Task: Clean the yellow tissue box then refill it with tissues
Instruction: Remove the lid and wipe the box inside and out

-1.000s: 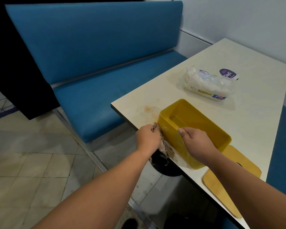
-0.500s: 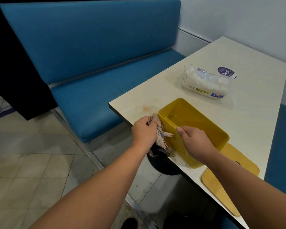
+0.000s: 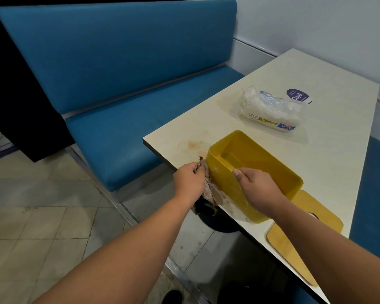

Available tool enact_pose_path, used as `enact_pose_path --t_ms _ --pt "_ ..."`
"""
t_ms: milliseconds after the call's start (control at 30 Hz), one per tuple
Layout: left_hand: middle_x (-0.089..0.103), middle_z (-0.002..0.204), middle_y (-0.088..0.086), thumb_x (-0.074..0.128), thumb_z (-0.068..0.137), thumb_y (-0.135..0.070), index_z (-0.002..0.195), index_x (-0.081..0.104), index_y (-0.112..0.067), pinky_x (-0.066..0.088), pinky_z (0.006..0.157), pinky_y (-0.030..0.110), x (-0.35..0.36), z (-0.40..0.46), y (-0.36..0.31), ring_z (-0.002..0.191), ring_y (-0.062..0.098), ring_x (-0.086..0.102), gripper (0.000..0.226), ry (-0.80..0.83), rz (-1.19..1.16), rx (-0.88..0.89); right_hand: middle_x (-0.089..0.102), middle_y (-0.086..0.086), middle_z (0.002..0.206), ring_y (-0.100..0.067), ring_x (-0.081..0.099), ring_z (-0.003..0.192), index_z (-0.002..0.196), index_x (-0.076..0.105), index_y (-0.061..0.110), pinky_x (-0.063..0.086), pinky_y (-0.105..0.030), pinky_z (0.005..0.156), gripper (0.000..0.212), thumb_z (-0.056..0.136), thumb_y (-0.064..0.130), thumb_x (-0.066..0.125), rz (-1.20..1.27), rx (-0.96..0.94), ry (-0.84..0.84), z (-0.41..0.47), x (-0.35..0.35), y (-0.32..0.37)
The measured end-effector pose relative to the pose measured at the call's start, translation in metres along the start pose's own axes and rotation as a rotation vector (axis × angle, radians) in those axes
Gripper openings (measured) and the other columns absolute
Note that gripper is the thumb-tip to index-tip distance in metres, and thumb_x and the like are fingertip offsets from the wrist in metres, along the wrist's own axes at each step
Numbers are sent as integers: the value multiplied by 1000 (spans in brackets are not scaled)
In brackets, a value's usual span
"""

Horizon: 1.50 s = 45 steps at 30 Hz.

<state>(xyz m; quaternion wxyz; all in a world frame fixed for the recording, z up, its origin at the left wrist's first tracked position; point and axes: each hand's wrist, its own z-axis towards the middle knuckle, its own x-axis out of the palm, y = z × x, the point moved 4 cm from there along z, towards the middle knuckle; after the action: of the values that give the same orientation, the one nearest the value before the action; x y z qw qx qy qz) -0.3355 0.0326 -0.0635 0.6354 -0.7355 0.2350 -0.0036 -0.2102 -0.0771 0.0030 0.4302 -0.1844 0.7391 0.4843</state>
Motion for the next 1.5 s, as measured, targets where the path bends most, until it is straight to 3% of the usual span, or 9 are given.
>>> enact_pose_path --t_ms 100,233,333,467,600,833,1033,1267,1500 --pt "67 73 15 54 95 -26 75 66 -4 47 58 33 3 -2 1 64 21 58 32 -22 -39 -4 58 -8 71 -20 51 65 87 62 9 38 -33 61 43 104 38 36 -10 0 -1 0 0 1" --pt "69 80 -5 54 97 -29 84 69 -25 54 65 27 4 -11 -2 78 12 65 20 -17 -83 46 59 -5 74 -19 53 70 88 63 12 42 -33 64 40 104 38 36 -22 6 5 0 -1 1" --pt "66 77 -4 54 97 -28 83 67 -20 49 59 25 5 -8 -1 74 14 62 21 -17 -5 23 59 -4 72 -17 53 68 91 64 13 40 -31 62 40 104 38 36 -15 8 7 0 -1 1" --pt "66 78 -13 60 94 -32 82 63 -30 54 65 25 5 -13 -4 76 6 64 13 -17 -98 54 60 -3 74 -18 54 70 90 65 15 43 -32 64 39 103 38 37 -6 12 -1 1 -1 0" --pt "66 75 -9 62 93 -28 81 64 -26 49 59 22 5 -11 2 74 11 64 13 16 -57 -2 64 -6 80 -19 57 75 100 66 16 48 -36 72 38 103 40 37 -5 21 3 1 -1 0" --pt "69 84 -9 61 94 -27 89 65 -28 55 70 28 5 -12 2 81 11 67 7 35 -107 24 68 -13 100 -27 61 89 109 67 16 50 -43 82 38 101 43 40 68 74 13 -2 -3 3" --pt "70 87 -5 61 94 -25 90 67 -24 56 71 31 3 -8 1 82 12 67 7 50 -119 5 44 -12 149 -34 41 135 140 50 16 33 -47 108 64 94 60 41 299 299 159 1 3 -3" --pt "70 84 0 62 93 -25 84 66 -23 57 78 43 6 -6 8 82 19 67 10 80 -106 -64 32 -11 156 -34 32 141 147 38 18 26 -51 111 89 82 77 37 243 394 299 8 5 -9" --pt "70 87 -2 62 94 -23 87 66 -22 57 76 36 9 -9 0 84 17 68 8 58 -193 -34 22 -8 160 -32 23 145 150 33 24 19 -50 115 78 88 70 38 337 404 311 11 10 -13"
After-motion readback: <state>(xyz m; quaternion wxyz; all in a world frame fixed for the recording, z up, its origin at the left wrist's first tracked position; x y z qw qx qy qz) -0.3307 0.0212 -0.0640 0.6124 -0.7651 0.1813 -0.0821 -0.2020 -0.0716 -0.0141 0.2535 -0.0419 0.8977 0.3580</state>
